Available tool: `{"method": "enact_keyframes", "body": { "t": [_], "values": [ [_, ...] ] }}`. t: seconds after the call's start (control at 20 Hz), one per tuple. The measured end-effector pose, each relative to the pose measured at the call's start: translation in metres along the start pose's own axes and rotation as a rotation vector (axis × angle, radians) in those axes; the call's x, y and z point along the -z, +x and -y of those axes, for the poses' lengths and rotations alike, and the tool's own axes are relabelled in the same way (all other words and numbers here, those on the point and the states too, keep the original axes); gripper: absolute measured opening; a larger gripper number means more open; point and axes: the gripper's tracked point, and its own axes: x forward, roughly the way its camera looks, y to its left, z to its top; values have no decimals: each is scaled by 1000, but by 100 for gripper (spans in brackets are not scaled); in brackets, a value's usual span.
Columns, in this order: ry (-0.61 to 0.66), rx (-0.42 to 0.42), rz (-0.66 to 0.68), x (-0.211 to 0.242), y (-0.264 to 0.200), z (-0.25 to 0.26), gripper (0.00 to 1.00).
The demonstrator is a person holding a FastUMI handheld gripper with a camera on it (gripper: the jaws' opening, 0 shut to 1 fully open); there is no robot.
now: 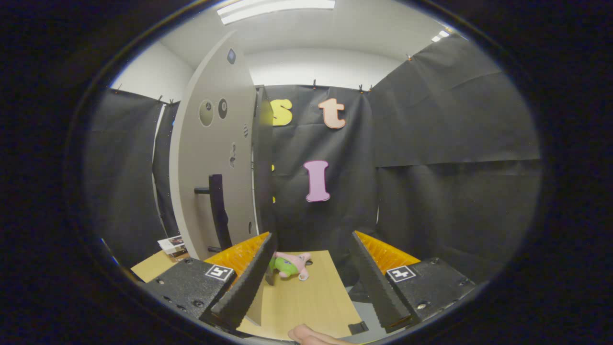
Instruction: Open the shoe cabinet door, grab the shoes and put them into the shoe cabinet, then close the shoe cabinet door.
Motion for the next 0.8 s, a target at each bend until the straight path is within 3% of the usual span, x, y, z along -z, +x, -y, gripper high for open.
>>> {"method": "enact_keyframes", "body": {
  "t": [0.25, 0.5, 0.8],
  "values": [
    [-52, -69, -32, 10, 16, -51, 100],
    [-63, 31, -10, 8, 10, -60, 95],
    [-31, -17, -14, 12, 5, -91, 95]
  ]
}}
